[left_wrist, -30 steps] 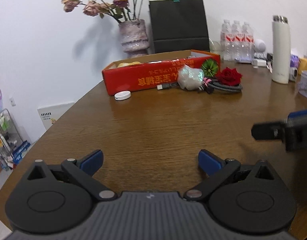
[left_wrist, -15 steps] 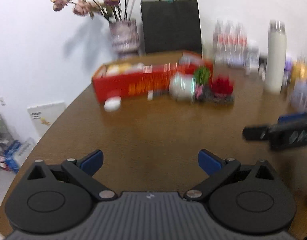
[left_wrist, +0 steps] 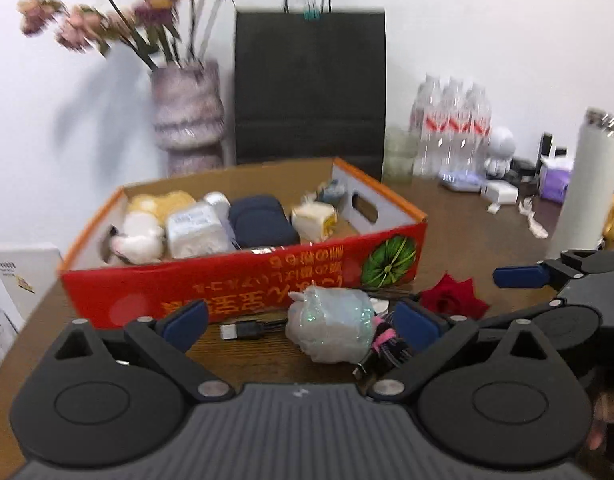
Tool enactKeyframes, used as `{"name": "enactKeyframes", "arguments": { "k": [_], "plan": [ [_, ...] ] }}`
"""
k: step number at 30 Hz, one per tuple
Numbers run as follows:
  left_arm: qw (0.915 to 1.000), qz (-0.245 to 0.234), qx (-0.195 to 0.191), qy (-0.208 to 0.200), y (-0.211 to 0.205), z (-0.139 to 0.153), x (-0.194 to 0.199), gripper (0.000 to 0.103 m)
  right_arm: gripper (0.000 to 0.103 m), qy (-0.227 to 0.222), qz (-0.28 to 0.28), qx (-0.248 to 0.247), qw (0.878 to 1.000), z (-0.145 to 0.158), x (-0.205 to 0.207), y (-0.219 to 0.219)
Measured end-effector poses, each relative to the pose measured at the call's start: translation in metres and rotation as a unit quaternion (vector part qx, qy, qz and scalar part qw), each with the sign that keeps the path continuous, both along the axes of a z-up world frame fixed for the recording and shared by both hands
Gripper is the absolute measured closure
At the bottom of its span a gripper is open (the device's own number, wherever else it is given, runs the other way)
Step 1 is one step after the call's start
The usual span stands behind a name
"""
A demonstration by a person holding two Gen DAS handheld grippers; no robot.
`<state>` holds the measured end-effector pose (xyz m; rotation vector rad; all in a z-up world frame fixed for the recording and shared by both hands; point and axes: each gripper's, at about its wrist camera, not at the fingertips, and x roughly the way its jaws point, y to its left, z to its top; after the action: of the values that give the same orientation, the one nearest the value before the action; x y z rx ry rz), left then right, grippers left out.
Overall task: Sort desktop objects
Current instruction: 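Grasp the clear plastic bag with the left gripper while the right grasps the red rose, then carry the bag and rose into the cardboard box and open both grippers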
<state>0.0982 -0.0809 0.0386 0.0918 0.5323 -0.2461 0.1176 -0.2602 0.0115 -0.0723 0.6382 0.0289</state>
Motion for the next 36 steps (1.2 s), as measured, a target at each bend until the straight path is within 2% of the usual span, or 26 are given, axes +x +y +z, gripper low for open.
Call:
{"name": "enactKeyframes", "arguments": {
  "k": [2, 4, 5, 6, 7, 8, 9, 14, 19, 25, 28, 30, 32, 34, 36],
  "plan": [
    [0.9998, -0.013, -0.004, 0.011, -0.003, -0.008, 0.011, 0.007, 0.044, 0.012, 0.005, 0.023, 1.0, -0.006, 0.006, -0.007],
    [0.9995, -0.023, -0.008, 0.018, -0.004, -0.016, 0.023, 0.01, 0.053, 0.02, 0.01, 0.036, 0.999, -0.01, 0.005, -0.011],
    [0.9995, -0.02, -0.01, 0.023, -0.005, -0.02, 0.028, 0.02, 0.053, 0.017, 0.01, 0.04, 0.999, -0.011, 0.002, -0.011],
    [0.9993, -0.011, -0.012, 0.032, -0.005, -0.024, 0.031, 0.039, 0.053, 0.014, 0.009, 0.041, 0.999, -0.012, 0.0, -0.011],
    [0.9988, -0.009, -0.019, 0.045, -0.005, -0.027, 0.034, 0.049, 0.053, 0.009, 0.01, 0.041, 0.999, -0.012, -0.003, -0.011],
    [0.998, -0.015, -0.029, 0.055, -0.003, -0.029, 0.035, 0.059, 0.055, -0.001, 0.01, 0.044, 0.999, -0.01, -0.006, -0.012],
    [0.9977, -0.017, -0.037, 0.055, -0.001, -0.029, 0.034, 0.06, 0.059, -0.015, 0.008, 0.049, 0.999, -0.006, -0.008, -0.013],
    [0.9969, 0.01, -0.074, 0.023, 0.015, -0.012, 0.023, 0.065, 0.06, -0.085, -0.009, 0.096, 0.992, 0.009, -0.022, -0.028],
    [0.993, 0.029, -0.114, -0.013, 0.042, 0.021, -0.008, 0.065, 0.06, -0.109, -0.01, 0.107, 0.988, 0.013, -0.027, -0.031],
    [0.994, 0.076, -0.076, -0.021, 0.072, 0.027, -0.056, 0.065, 0.06, -0.128, 0.038, 0.09, 0.987, 0.017, -0.046, -0.007],
    [0.9938, 0.086, -0.07, -0.006, 0.085, 0.021, -0.083, 0.065, 0.06, -0.138, 0.05, 0.12, 0.982, 0.027, -0.074, 0.008],
    [0.9943, 0.089, -0.059, 0.0, 0.089, 0.016, -0.1, 0.065, 0.06, -0.13, 0.071, 0.194, 0.97, 0.027, -0.097, 0.011],
    [0.9948, 0.083, -0.058, 0.011, 0.09, 0.011, -0.116, 0.065, 0.06, -0.096, 0.093, 0.255, 0.958, 0.02, -0.115, 0.014],
    [0.9956, 0.073, -0.055, 0.019, 0.089, 0.005, -0.133, 0.065, 0.06, -0.065, 0.118, 0.289, 0.948, 0.01, -0.131, 0.016],
    [0.9962, 0.064, -0.055, 0.02, 0.087, 0.002, -0.15, 0.065, 0.06, -0.054, 0.117, 0.285, 0.95, 0.006, -0.147, 0.018]
  ]
}}
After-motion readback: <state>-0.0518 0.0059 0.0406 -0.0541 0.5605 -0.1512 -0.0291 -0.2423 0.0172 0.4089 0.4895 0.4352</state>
